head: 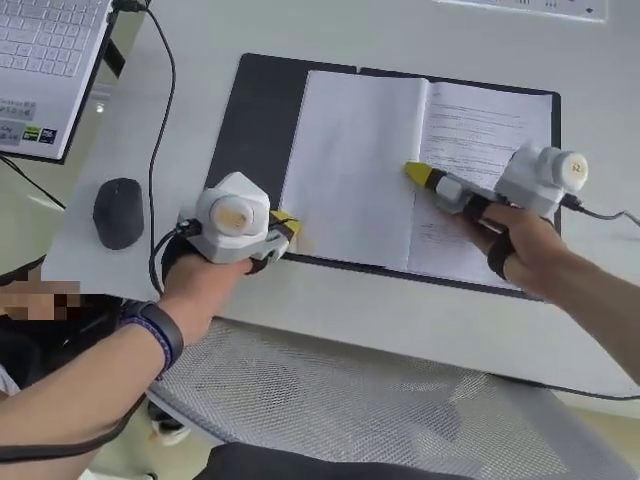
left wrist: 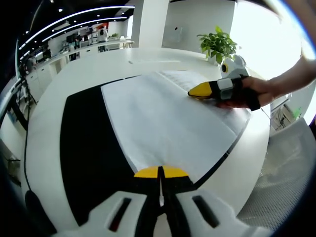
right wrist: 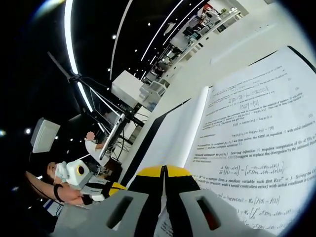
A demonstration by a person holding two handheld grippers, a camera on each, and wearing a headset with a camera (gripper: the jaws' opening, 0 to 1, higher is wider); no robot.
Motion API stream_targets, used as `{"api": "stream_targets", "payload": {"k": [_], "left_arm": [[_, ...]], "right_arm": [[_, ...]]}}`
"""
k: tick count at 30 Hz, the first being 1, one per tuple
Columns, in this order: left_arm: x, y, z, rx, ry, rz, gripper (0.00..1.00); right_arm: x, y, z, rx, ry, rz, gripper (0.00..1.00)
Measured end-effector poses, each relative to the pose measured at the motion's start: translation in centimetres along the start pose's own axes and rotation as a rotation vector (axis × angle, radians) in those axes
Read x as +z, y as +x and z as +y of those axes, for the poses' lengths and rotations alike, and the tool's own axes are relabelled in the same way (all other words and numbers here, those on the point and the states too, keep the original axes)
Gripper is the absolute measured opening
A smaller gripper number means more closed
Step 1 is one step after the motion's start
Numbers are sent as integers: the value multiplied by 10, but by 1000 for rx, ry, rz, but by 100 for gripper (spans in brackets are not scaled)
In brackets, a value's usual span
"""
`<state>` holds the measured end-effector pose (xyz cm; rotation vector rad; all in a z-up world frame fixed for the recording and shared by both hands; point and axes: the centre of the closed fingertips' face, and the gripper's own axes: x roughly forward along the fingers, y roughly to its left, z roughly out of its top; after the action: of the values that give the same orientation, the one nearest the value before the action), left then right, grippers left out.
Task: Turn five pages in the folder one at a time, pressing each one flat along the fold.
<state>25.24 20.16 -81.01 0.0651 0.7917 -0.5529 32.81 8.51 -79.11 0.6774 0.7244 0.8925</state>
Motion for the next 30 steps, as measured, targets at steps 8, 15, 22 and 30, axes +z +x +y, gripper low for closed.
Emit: {"api": "stream_targets", "payload": {"k": [8, 15, 22, 30], "left_arm": [[-1, 2, 1, -2, 2, 0, 0], [-1, 2, 1, -2, 4, -4, 0], [-1, 2, 1, -5, 3, -4, 0], [-2, 1, 0, -7, 6, -6, 0]], "right_arm": [[-37, -20, 24, 31, 7, 47, 0], [-59, -33, 37, 39, 18, 69, 0], [-78, -42, 45, 44, 17, 96, 0], [-80, -44, 43, 21, 16, 99, 0]]}}
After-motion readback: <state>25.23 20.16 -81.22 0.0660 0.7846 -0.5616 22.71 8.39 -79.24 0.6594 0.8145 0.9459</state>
